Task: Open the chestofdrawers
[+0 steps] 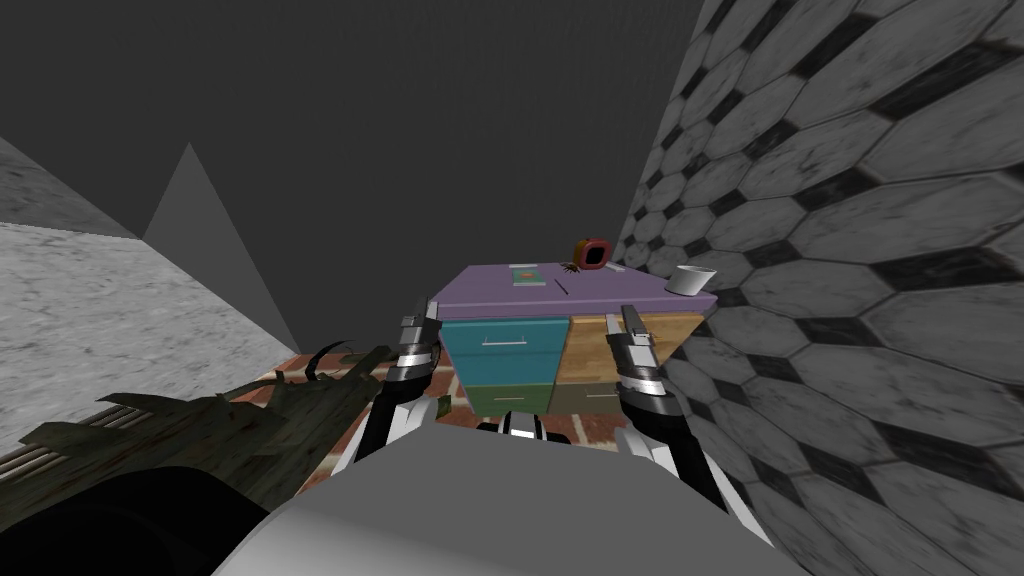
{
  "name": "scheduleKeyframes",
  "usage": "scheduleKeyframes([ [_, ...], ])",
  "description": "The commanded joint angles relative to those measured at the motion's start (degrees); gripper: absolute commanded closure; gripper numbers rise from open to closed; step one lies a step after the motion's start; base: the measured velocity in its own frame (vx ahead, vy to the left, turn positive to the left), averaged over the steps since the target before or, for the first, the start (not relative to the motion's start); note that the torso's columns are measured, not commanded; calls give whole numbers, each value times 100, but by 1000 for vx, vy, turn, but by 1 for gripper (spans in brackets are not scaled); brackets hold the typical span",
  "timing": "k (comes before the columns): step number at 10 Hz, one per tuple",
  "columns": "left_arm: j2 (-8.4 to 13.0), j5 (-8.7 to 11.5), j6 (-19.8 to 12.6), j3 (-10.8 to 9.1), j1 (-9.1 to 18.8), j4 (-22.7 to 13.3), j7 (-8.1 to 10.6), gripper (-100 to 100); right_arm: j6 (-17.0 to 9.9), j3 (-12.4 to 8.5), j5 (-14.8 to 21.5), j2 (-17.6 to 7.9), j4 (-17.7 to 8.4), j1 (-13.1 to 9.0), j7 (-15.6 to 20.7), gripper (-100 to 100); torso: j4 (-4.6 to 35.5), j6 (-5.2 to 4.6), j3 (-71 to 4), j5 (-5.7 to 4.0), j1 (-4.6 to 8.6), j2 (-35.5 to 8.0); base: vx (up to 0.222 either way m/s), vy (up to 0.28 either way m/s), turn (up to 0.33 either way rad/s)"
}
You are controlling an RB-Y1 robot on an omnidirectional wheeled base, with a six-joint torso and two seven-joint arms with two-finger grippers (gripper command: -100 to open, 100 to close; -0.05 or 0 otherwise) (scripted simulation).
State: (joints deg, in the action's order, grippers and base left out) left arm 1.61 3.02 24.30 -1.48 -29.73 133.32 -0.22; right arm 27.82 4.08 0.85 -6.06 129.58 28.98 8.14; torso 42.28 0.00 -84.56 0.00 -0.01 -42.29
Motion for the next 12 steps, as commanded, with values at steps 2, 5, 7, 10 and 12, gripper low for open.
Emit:
scheduleKeyframes([
  [2, 0, 0, 0, 0, 0, 0, 0, 0, 8, -10, 143, -170, -72, -23, 537, -100, 0, 0, 0, 0, 1, 0, 3, 5, -2],
  [5, 0, 0, 0, 0, 0, 0, 0, 0, 49, -25, 369, -345, -207, -44, 1048, -100, 0, 0, -1, 0, 0, 1, 5, 10, -2],
  [7, 0, 0, 0, 0, 0, 0, 0, 0, 49, -25, 369, -345, -207, -44, 1285, -100, 0, 0, 0, 0, 1, 0, 1, 5, -1],
  [10, 0, 0, 0, 0, 0, 0, 0, 0, 71, -33, 494, -412, -283, -55, 1705, -100, 0, 0, -1, 0, 0, 1, 2, 8, -1],
  [12, 0, 0, 0, 0, 0, 0, 0, 0, 93, -42, 625, -467, -364, -68, 2076, -100, 0, 0, 0, 0, 0, 0, 2, 12, -2],
])
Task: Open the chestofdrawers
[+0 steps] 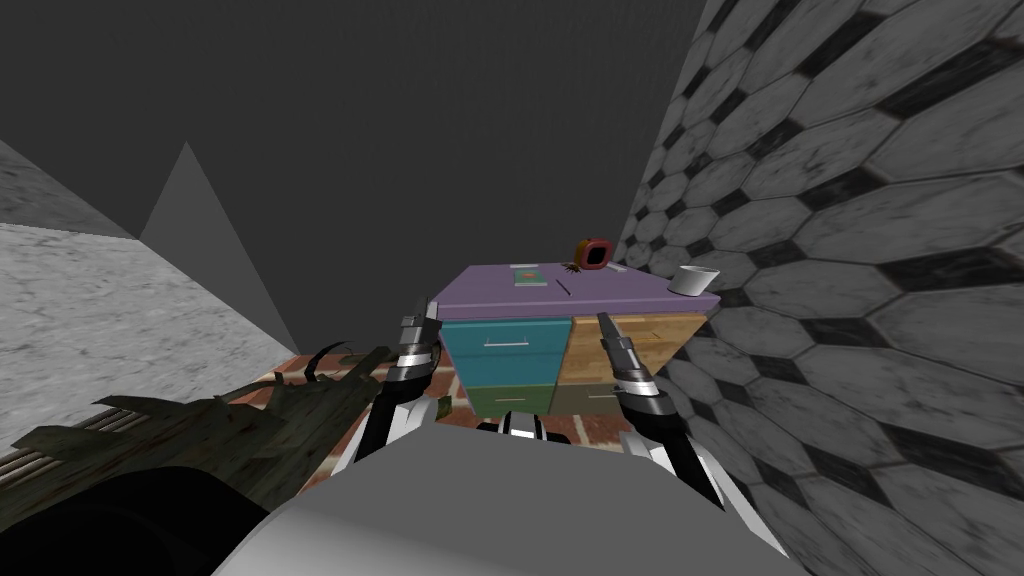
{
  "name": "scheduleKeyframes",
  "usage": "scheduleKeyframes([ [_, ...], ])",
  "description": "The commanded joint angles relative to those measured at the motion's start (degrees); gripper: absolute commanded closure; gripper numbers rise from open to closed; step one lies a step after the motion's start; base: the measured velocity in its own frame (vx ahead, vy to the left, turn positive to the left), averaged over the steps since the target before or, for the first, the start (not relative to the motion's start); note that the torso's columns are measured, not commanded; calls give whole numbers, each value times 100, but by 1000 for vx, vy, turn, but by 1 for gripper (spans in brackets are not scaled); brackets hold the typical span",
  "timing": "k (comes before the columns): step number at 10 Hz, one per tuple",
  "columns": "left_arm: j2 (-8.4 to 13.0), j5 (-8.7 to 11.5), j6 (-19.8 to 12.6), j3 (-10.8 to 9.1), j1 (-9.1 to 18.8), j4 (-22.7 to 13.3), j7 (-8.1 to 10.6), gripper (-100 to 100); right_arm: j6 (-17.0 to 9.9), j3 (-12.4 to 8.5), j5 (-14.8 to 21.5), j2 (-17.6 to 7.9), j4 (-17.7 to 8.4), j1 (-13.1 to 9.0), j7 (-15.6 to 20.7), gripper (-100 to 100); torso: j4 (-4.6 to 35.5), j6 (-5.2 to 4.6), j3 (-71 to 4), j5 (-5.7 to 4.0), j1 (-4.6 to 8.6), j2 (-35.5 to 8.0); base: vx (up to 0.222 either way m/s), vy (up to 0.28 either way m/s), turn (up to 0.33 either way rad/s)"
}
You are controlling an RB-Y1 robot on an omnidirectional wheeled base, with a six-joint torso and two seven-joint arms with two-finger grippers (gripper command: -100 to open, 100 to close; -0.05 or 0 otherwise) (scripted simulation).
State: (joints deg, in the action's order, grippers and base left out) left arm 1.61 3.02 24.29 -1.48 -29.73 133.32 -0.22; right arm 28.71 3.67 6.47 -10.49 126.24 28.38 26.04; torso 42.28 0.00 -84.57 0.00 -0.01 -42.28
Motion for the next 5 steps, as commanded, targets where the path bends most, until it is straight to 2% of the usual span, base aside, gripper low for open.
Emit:
scheduleKeyframes([
  [1, 0, 0, 0, 0, 0, 0, 0, 0, 4, -1, 64, -24, -30, -7, 361, -100, 0, 0, 0, 0, 0, 0, 2, 5, 0],
  [5, 0, 0, 0, 0, 0, 0, 0, 0, 47, -20, 339, -108, -204, -34, 1024, -100, 0, 0, 0, 0, 2, -1, 2, 12, -1],
])
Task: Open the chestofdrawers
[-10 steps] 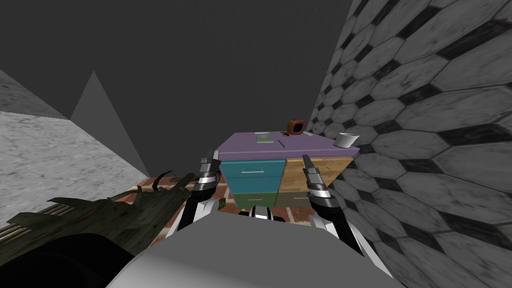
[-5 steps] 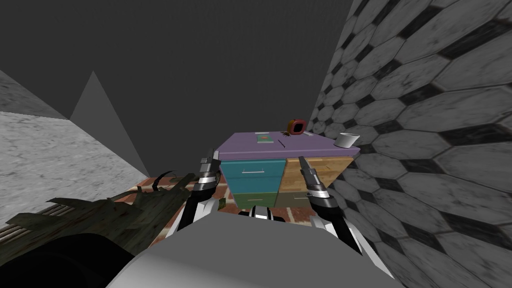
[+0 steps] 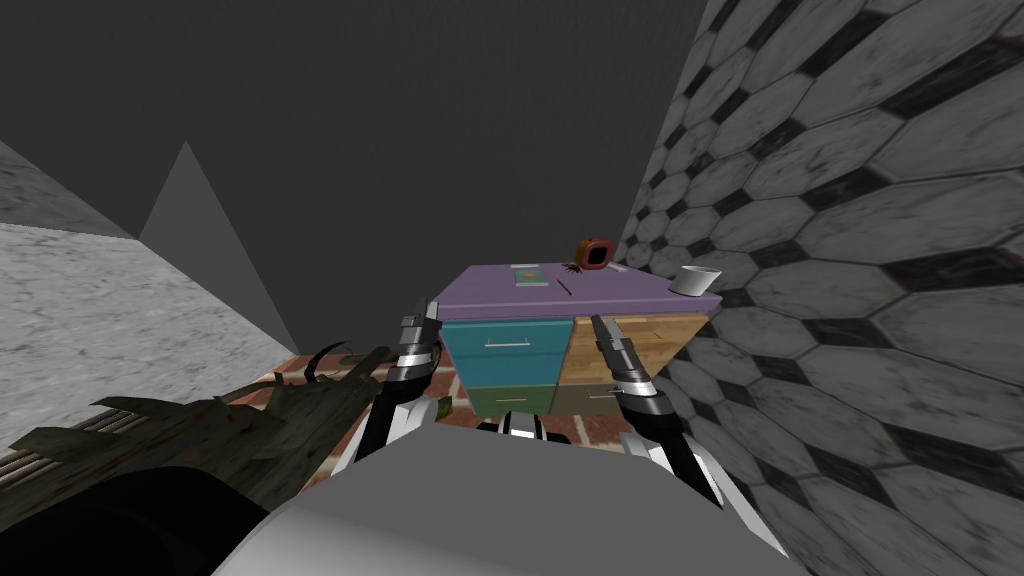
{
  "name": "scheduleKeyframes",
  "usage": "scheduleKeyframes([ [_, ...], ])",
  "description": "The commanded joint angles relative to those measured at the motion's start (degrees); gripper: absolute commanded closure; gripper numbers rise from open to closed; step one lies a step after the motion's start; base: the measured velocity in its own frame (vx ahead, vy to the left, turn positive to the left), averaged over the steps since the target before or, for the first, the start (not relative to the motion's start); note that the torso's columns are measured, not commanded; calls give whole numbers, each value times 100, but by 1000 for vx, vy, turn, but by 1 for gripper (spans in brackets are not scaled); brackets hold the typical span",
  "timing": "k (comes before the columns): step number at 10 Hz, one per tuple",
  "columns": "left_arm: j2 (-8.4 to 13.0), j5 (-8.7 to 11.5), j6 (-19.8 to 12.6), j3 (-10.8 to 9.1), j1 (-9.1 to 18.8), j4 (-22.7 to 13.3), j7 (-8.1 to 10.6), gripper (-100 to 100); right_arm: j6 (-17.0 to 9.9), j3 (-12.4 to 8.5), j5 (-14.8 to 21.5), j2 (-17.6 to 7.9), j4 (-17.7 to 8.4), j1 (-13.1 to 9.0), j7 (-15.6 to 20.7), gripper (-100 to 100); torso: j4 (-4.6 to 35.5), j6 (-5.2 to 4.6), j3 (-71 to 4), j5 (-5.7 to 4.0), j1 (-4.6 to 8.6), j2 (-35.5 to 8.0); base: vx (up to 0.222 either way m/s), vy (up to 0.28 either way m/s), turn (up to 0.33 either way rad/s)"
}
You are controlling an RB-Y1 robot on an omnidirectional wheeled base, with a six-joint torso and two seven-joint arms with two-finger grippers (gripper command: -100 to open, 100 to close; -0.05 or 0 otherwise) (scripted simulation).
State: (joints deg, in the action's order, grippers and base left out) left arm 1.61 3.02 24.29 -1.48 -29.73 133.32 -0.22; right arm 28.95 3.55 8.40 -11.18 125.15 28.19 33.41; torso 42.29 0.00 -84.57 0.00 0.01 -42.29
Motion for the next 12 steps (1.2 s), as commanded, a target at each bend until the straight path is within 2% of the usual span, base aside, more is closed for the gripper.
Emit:
scheduleKeyframes([
  [1, 0, 0, 0, 0, 0, 0, 0, 0, 23, -8, 145, -38, -95, -15, 443, -100, 0, 0, 0, 0, -2, 1, 4, 15, -2],
  [5, 0, 0, 0, 0, 0, 0, 0, 0, 43, -18, 286, -69, -188, -30, 1074, -100, 0, 0, 0, 1, -3, 0, 1, 14, -1],
  [6, 0, 0, 0, 0, 0, 0, 0, 0, 62, -27, 427, -95, -283, -45, 1239, -100, 0, 0, 0, 0, 0, 0, -1, 21, -1],
  [8, 0, 0, 0, 0, 0, 0, 0, 0, 62, -27, 427, -95, -283, -45, 1568, -100, 0, 0, 0, 1, -2, 0, 0, 17, -1],
  [9, 0, 0, 0, 0, 0, 0, 0, 0, 78, -37, 566, -116, -380, -60, 1732, -100, 0, 0, -1, 0, 2, 1, -3, 23, 0],
  [11, 0, 0, 0, 0, 0, 0, 0, 0, 78, -37, 566, -116, -380, -60, 2049, -100, 0, 0, 0, 1, -3, 1, 1, 19, -2],
  [12, 0, 0, 0, 0, 0, 0, 0, 0, 78, -37, 566, -116, -380, -60, 2098, -100, 0, 0, -1, 0, 1, 1, 0, 0, 0],
])
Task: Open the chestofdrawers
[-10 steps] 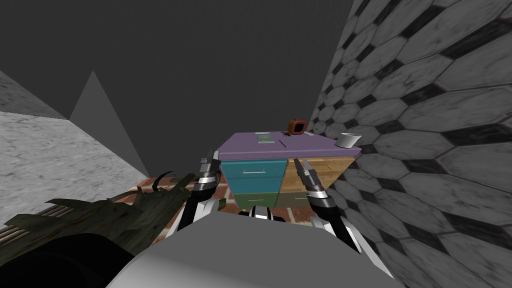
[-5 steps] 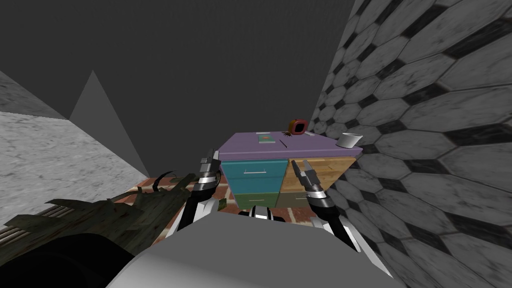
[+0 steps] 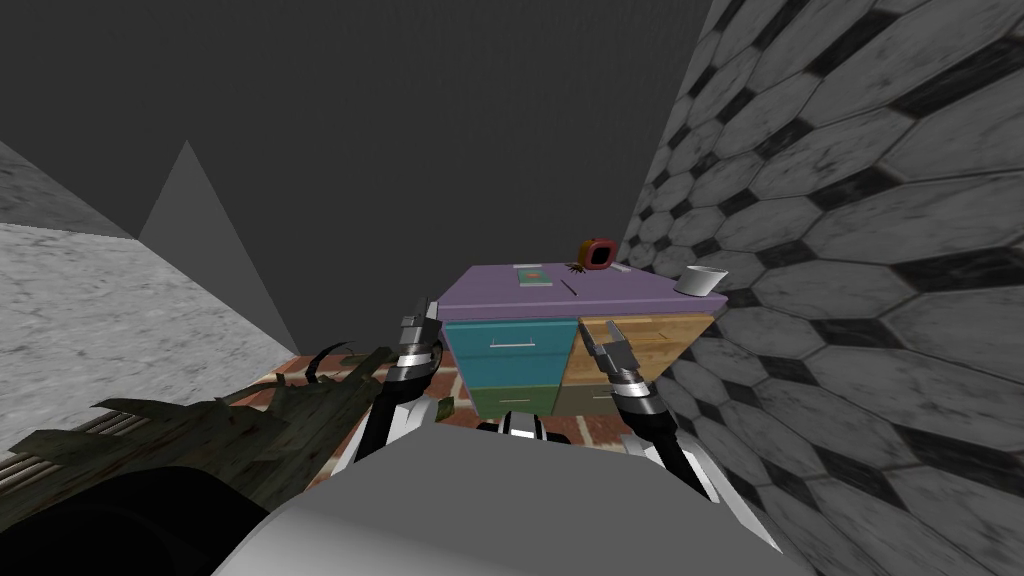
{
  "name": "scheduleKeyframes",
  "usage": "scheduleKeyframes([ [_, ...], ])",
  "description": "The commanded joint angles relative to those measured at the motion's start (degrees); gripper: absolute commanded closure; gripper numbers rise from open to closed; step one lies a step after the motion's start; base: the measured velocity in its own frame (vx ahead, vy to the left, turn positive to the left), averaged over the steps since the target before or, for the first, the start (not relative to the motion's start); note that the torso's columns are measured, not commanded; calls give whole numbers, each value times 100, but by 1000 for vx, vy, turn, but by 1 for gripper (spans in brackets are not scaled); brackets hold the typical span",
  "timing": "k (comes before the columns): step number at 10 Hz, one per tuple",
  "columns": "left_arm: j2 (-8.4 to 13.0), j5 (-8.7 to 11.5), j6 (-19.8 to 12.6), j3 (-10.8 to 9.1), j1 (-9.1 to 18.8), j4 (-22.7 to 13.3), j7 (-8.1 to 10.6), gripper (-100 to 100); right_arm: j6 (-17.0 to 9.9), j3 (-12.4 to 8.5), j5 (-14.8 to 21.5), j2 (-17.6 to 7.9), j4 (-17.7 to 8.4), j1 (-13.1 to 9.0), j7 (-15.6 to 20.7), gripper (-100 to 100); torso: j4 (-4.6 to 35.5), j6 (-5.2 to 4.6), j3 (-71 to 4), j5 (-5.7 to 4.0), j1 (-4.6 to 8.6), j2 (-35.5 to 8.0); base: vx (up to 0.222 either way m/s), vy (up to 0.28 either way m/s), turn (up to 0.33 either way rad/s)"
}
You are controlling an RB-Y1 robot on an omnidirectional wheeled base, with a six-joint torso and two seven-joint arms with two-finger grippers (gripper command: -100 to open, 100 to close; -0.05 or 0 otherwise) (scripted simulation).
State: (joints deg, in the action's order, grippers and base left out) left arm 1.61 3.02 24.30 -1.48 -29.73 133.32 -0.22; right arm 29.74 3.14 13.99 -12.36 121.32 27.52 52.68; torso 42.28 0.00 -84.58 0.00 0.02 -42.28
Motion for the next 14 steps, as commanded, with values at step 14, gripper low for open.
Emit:
scheduleKeyframes([
  [14, 0, 0, 0, 0, 0, 0, 0, 0, 40, -41, 633, -51, -492, -80, 2462, -100, 0, 0, 1, -3, 8, -1, -3, 28, -1],
])
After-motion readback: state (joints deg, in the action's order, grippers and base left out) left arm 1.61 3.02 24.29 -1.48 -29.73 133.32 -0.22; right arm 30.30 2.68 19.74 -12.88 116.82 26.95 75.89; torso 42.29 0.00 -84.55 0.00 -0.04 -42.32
